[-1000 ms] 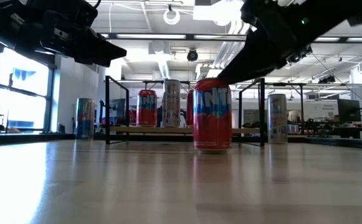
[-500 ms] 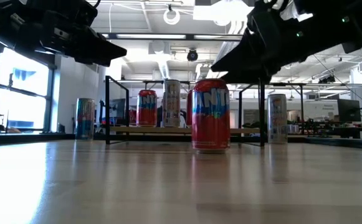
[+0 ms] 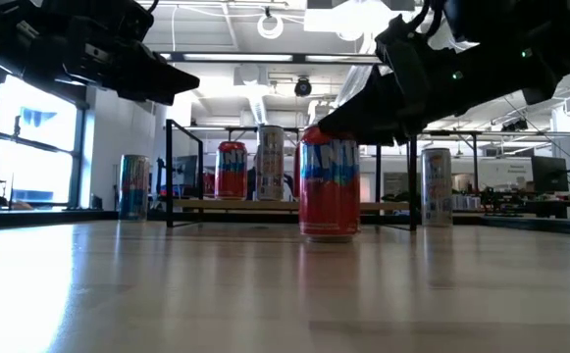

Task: Place canned beverage on shelf
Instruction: Put the red soda can on the shelf aligned with the red soda can

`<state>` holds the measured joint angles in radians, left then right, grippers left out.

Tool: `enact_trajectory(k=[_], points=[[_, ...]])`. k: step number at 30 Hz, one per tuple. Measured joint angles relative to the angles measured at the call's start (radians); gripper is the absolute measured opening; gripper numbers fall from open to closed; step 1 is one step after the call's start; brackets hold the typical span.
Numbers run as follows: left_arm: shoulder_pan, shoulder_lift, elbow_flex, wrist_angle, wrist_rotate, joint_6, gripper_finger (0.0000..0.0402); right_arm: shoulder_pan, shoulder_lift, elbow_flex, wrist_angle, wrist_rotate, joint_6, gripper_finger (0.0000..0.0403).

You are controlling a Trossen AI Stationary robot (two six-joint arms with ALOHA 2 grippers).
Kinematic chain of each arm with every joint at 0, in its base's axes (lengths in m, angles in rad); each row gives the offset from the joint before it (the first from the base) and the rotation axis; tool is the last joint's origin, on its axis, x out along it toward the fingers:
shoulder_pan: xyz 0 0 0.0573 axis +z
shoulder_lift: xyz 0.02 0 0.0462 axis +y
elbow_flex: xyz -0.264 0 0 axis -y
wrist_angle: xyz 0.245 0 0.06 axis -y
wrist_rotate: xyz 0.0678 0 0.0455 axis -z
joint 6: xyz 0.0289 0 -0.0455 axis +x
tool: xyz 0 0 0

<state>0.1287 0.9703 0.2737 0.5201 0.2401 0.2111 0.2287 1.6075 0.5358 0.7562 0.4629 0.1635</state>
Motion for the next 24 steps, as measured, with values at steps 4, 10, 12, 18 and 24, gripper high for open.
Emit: enact_trajectory(k=[4, 10, 12, 18, 24], points=[[0.0, 0.0, 0.0, 0.0, 0.0, 0.0, 0.0, -0.006, 0.015, 0.0, 0.035, -0.016, -0.013, 0.0296], [0.0, 0.0, 0.0, 0.0, 0.0, -0.001, 0.0, -0.026, 0.033, 0.0, 0.051, -0.042, 0.012, 0.0296], [0.0, 0.0, 0.0, 0.0, 0.0, -0.007, 0.0, -0.028, 0.041, 0.001, 0.06, -0.049, 0.015, 0.0295], [0.0, 0.0, 0.0, 0.001, 0.0, -0.002, 0.0, -0.028, 0.043, 0.002, 0.076, -0.052, 0.014, 0.0268], [0.0, 0.0, 0.0, -0.006, 0.018, -0.047, 0.0, -0.028, 0.043, 0.002, 0.086, -0.049, 0.008, 0.0234]])
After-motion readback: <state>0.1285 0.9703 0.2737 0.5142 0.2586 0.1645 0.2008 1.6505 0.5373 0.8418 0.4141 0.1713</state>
